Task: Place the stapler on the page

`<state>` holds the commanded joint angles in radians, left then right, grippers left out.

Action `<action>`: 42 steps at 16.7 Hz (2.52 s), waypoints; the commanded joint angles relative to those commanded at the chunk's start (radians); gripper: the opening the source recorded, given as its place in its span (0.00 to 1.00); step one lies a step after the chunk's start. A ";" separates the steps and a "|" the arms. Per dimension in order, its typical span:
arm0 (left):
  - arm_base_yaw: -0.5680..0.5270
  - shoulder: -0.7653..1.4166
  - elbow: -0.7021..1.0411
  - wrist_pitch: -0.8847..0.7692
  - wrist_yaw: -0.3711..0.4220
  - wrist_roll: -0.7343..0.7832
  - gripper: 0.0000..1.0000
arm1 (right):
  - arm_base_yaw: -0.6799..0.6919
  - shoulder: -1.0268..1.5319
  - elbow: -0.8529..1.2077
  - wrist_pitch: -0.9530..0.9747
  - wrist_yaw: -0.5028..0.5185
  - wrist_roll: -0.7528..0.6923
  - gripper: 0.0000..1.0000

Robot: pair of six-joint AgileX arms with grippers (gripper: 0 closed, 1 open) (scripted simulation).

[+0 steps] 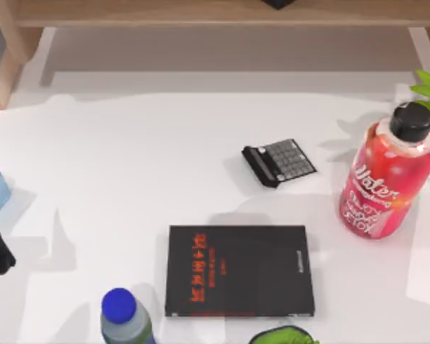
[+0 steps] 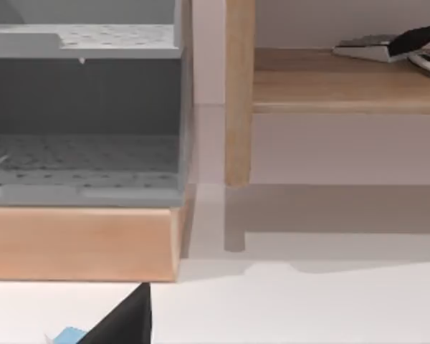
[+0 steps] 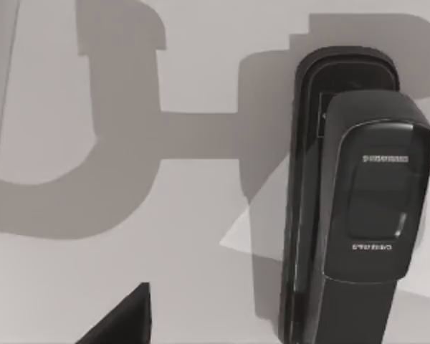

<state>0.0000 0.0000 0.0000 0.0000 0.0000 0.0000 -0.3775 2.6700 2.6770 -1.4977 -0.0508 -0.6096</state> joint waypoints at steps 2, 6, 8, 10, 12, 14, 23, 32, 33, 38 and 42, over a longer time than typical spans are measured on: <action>0.000 0.000 0.000 0.000 0.000 0.000 1.00 | -0.001 -0.018 -0.042 0.025 -0.001 0.000 1.00; 0.000 0.000 0.000 0.000 0.000 0.000 1.00 | -0.003 -0.048 -0.141 0.092 -0.001 -0.004 1.00; 0.000 0.000 0.000 0.000 0.000 0.000 1.00 | -0.003 -0.052 -0.184 0.131 -0.001 -0.004 1.00; 0.000 0.000 0.000 0.000 0.000 0.000 1.00 | -0.002 -0.047 -0.215 0.170 -0.001 -0.002 1.00; 0.000 0.000 0.000 0.000 0.000 0.000 1.00 | 0.001 -0.036 -0.233 0.203 0.000 0.002 1.00; 0.000 0.000 0.000 0.000 0.000 0.000 1.00 | 0.002 -0.025 -0.240 0.216 0.000 0.003 1.00; 0.000 0.000 0.000 0.000 0.000 0.000 1.00 | 0.002 -0.025 -0.240 0.216 0.000 0.003 0.55; 0.000 0.000 0.000 0.000 0.000 0.000 1.00 | 0.002 -0.025 -0.240 0.216 0.000 0.003 0.00; 0.000 0.000 0.000 0.000 0.000 0.000 1.00 | 0.002 -0.025 -0.240 0.216 0.000 0.003 0.00; 0.000 0.000 0.000 0.000 0.000 0.000 1.00 | 0.002 -0.025 -0.240 0.216 0.000 0.003 0.00; 0.000 0.000 0.000 0.000 0.000 0.000 1.00 | -0.001 -0.047 -0.244 0.208 0.001 0.007 0.00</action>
<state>0.0000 0.0000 0.0000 0.0000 0.0000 0.0000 -0.3787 2.6231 2.4332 -1.2893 -0.0495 -0.6022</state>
